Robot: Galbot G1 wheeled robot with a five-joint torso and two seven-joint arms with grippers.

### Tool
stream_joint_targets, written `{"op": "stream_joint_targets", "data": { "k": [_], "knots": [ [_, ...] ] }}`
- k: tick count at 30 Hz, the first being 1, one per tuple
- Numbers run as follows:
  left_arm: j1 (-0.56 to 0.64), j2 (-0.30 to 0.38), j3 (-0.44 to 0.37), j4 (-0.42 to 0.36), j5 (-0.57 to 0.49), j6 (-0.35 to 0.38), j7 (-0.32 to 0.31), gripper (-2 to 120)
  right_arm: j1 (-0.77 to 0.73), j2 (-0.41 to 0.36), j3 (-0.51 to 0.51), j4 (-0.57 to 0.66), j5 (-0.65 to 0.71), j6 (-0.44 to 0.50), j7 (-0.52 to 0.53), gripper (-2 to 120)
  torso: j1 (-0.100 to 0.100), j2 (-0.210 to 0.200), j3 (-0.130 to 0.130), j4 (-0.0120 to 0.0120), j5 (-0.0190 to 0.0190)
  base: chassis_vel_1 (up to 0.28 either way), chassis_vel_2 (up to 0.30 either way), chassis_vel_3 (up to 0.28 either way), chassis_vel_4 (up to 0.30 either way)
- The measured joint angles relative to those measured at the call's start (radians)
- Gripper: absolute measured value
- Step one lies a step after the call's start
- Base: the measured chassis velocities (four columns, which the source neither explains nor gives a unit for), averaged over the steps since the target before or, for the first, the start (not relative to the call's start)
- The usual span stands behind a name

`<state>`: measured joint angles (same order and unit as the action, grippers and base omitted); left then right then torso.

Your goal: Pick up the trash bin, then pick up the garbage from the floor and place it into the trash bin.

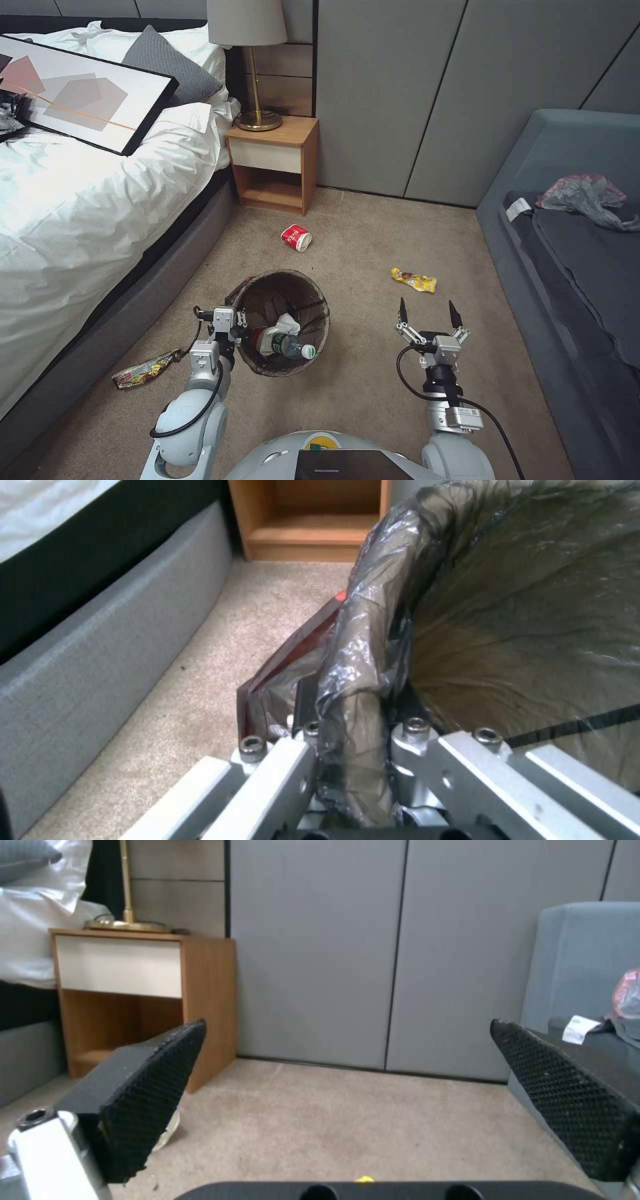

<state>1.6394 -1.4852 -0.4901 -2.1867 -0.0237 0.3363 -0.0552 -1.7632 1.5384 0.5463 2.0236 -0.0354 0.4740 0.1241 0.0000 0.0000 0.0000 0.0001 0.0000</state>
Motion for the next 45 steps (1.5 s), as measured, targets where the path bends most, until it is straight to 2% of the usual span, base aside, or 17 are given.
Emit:
{"op": "stream_joint_targets", "data": {
  "k": [23, 37, 45],
  "knots": [
    [0.004, 0.001, 0.004, -0.003, 0.000, 0.001, -0.002, 3, 0.024, -0.002, 0.017, -0.035, 0.021, 0.027, -0.025, 100, 0.000, 0.000, 0.000, -0.0002, 0.0000, -0.017, 0.023, 0.021, -0.015],
    [0.006, 0.000, -0.001, -0.004, 0.000, 0.001, -0.002, 3, 0.033, 0.000, 0.022, -0.044, 0.029, 0.031, -0.035, 100, 0.000, 0.000, 0.000, 0.0001, -0.0002, -0.245, 0.235, 0.228, -0.232],
    [0.005, -0.001, 0.000, -0.004, 0.000, -0.001, -0.001, 3, 0.044, 0.004, 0.034, -0.058, 0.027, 0.053, -0.043, 100, 0.000, 0.000, 0.000, -0.0005, -0.0002, -0.336, 0.313, 0.330, -0.337]
  ]
}}
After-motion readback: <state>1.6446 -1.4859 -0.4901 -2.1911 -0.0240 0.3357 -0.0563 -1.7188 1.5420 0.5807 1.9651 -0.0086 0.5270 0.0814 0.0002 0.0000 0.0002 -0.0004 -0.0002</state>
